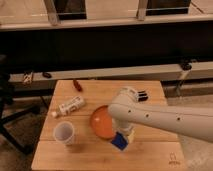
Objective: Place the white sponge in the ceramic cup
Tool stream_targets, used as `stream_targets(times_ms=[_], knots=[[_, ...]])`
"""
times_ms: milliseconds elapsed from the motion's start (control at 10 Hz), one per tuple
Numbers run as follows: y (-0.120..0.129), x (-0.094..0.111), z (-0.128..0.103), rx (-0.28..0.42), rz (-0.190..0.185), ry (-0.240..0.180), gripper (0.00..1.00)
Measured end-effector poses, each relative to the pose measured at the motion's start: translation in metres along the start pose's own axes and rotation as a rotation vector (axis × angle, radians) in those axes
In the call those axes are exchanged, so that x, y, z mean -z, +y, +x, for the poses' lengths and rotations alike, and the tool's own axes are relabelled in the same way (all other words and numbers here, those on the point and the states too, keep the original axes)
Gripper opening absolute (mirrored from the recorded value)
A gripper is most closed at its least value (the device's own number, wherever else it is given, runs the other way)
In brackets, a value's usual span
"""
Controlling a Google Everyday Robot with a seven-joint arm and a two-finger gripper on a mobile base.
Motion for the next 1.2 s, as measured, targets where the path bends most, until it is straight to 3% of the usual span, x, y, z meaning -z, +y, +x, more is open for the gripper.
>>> stream_targets(times_ms=[800, 1200], knots=[[-0.037, -0.010, -0.078, 0.142, -0.012, 0.010, 0.00], [-0.063, -0.008, -0.101, 0.200, -0.007, 0.041, 0.00]])
